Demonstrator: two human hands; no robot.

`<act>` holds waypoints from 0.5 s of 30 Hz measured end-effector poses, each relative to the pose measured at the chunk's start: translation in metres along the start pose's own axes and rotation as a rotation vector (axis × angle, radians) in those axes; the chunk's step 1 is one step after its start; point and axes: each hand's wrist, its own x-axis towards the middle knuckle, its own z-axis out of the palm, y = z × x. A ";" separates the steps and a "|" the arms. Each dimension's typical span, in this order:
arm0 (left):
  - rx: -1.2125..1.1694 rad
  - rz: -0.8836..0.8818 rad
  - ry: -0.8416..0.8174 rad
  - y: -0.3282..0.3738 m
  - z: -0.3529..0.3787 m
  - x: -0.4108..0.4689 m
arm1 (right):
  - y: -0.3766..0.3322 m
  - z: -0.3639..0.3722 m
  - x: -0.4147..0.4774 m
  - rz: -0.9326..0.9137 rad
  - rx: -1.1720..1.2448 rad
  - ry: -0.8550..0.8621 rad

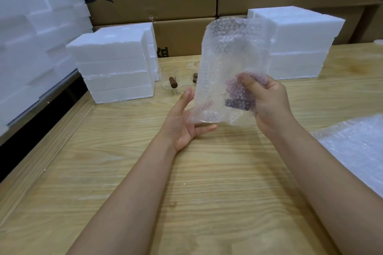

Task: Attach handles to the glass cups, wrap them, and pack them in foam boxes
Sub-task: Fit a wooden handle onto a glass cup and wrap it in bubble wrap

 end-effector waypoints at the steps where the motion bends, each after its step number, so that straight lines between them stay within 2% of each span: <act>1: 0.027 -0.008 -0.009 0.000 0.001 0.000 | -0.001 0.001 -0.001 0.003 -0.009 -0.016; 6: 0.204 -0.010 0.088 -0.005 0.010 0.005 | 0.000 -0.006 0.004 0.011 -0.095 -0.049; 15: 0.376 0.139 0.068 -0.017 0.018 0.007 | 0.000 -0.010 0.002 -0.003 -0.428 -0.275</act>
